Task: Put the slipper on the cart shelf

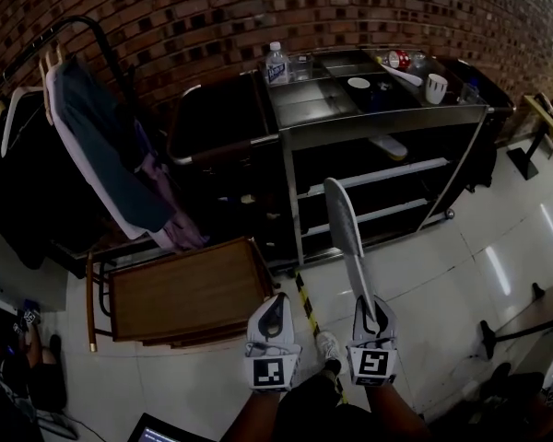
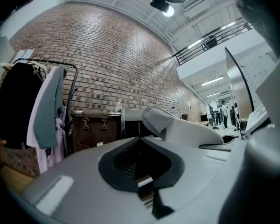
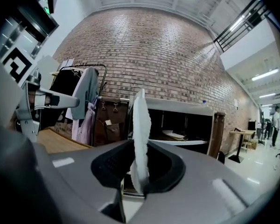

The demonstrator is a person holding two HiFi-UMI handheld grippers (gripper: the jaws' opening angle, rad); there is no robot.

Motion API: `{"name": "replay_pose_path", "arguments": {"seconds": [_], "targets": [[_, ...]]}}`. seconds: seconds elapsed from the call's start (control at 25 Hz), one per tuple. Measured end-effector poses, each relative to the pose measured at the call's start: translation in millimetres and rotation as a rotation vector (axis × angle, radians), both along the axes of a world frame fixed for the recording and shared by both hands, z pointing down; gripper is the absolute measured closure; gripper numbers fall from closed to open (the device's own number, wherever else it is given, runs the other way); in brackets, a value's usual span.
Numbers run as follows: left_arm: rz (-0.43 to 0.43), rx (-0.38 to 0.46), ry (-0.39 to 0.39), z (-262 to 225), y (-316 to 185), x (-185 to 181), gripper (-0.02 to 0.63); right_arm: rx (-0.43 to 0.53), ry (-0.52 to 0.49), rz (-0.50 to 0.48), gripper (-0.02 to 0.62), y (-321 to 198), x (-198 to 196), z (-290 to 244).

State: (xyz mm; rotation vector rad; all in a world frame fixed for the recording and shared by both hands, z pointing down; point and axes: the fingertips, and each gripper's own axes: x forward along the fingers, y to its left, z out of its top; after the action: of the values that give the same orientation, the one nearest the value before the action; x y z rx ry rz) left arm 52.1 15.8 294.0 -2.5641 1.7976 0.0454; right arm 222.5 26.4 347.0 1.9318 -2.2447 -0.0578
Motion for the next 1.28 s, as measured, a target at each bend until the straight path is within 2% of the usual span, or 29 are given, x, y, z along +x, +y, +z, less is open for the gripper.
{"name": "replay_pose_path", "arguments": {"seconds": [0.2,0.36,0.52,0.64,0.92,1.04,1.16,1.28], "targets": [[-0.044,0.02,0.038,-5,-45,12,0.595,0.006,0.017,-0.036,0.528,-49,11,-1],[-0.084,0.035,0.084,-3,-68,14,0.594,-0.043,0.026,-0.064,0.528,-76,16,19],[-0.071,0.007,0.066,10,-92,26,0.594,-0.119,-0.03,-0.047,0.528,-101,27,45],[-0.084,-0.013,0.056,18,-113,29,0.594,-0.151,-0.019,-0.057,0.528,-125,31,60],[-0.109,-0.046,0.056,26,-167,44,0.594,-0.217,-0.049,-0.104,0.528,-195,33,58],[-0.09,-0.035,0.029,28,-190,54,0.594,-0.27,-0.102,-0.13,0.526,-228,27,62],[-0.09,-0.053,0.044,27,-208,62,0.594,-0.344,-0.18,-0.134,0.528,-258,25,66],[-0.099,-0.059,0.051,26,-226,63,0.594,-0.4,-0.301,-0.129,0.528,-294,19,70]]}}
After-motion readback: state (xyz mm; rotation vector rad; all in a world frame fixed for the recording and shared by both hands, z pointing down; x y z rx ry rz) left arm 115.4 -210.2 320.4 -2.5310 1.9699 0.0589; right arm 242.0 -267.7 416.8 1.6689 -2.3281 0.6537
